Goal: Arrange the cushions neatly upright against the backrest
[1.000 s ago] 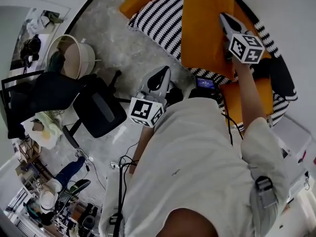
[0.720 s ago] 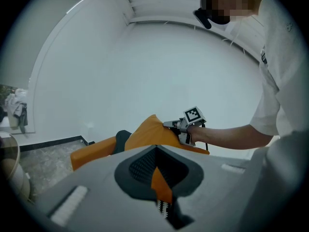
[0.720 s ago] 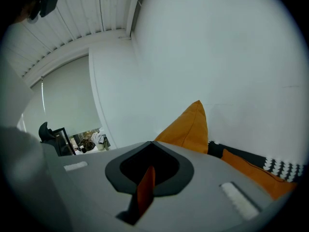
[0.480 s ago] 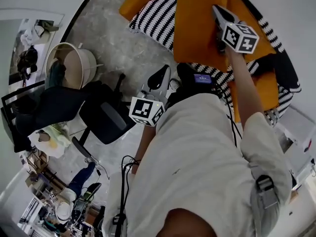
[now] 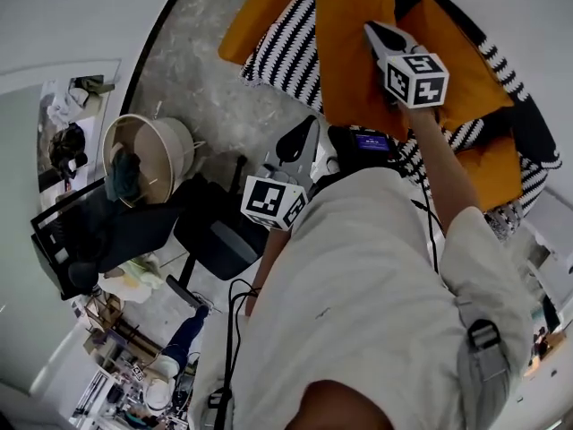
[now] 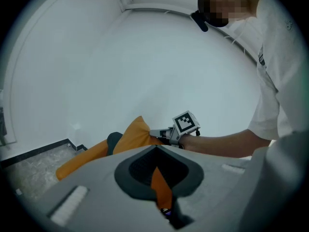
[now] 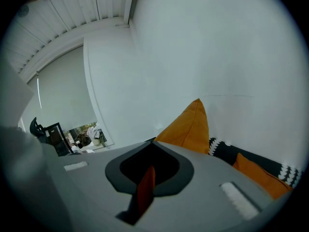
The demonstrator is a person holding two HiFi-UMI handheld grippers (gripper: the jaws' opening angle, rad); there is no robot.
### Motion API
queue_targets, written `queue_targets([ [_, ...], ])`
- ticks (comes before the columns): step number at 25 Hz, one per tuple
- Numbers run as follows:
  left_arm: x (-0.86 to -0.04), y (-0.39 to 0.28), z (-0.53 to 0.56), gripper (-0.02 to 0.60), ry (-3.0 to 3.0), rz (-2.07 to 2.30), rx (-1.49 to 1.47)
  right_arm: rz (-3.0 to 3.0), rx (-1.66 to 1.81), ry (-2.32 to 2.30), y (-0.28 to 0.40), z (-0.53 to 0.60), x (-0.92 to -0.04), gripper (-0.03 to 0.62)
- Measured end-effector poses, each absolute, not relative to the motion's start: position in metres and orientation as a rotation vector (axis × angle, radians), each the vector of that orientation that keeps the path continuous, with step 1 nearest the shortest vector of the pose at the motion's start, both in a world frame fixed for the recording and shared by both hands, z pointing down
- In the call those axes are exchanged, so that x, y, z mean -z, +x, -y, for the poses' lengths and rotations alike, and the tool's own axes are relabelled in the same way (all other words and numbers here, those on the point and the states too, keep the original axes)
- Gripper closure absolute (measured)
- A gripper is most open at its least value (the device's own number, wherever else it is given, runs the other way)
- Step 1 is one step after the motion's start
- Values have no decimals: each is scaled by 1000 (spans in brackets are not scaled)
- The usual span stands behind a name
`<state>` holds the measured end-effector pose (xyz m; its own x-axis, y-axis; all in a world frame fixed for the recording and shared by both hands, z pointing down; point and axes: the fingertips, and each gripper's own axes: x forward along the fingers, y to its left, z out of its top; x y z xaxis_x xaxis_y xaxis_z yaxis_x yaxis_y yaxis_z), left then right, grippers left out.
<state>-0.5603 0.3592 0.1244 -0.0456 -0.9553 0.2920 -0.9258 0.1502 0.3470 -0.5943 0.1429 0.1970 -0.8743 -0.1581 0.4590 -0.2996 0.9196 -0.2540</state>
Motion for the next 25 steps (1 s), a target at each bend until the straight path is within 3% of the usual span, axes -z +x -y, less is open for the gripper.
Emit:
queue_targets([
  [15,-140,-641,-259,581,1900,1803,-22,2546,-474,467,-661,-96,-277,568],
  [25,-160,-707,-244,581,2193,1445,-133,2511,-383,637,-700,-94,-305,566],
])
